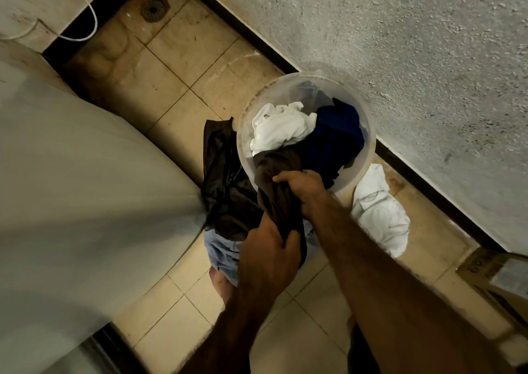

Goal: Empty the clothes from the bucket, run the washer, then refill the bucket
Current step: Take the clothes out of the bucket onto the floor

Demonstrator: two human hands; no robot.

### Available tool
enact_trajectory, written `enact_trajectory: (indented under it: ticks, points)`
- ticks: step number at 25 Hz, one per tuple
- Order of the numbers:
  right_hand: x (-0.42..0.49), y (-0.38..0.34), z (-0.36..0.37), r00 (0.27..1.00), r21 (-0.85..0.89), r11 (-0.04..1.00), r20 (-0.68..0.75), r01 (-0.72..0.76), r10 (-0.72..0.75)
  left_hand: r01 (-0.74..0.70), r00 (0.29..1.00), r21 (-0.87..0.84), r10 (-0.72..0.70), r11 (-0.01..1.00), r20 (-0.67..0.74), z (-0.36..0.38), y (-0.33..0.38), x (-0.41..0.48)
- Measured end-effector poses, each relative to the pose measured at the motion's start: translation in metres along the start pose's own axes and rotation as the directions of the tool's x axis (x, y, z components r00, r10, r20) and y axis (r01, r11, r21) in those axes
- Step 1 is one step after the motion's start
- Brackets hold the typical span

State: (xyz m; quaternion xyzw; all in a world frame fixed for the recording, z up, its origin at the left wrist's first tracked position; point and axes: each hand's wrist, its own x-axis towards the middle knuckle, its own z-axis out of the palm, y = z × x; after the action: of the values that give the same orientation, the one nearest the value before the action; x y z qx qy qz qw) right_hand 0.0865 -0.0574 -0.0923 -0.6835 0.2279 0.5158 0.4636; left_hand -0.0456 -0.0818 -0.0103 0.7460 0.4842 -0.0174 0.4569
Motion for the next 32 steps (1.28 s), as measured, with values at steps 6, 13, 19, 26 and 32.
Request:
enact_trajectory:
  ticks: [6, 13, 19, 26, 32]
  points:
    - [-0.014, 0.012, -0.009, 0.984, -0.061, 0.994, -0.144, 0.094, -0.102, 0.390, 0.918, -0.428, -0.307, 0.815, 0.252, -0.005, -0.007, 0.023]
    - [-0.041, 0.016, -0.010, 0.968, -0.214, 0.950, -0.058, 0.228, -0.245, 0.616, 0.787, -0.713, -0.307, 0.336, 0.535, -0.029, 0.024, 0.083]
    - [-0.086, 0.039, -0.012, 0.961, -0.165, 0.952, -0.059, 0.258, -0.270, 0.762, 0.618, -0.190, -0.607, 0.619, 0.500, 0.022, -0.003, 0.157]
    - [-0.107, 0.037, -0.025, 0.971, -0.067, 0.979, -0.125, 0.195, -0.202, 0.579, 0.810, -0.117, -0.554, 0.807, 0.193, 0.018, 0.015, 0.135]
    - [-0.070, 0.019, -0.016, 0.992, -0.079, 0.994, -0.091, 0.080, -0.087, 0.501, 0.865, -0.353, -0.469, 0.790, 0.177, 0.005, 0.013, 0.096]
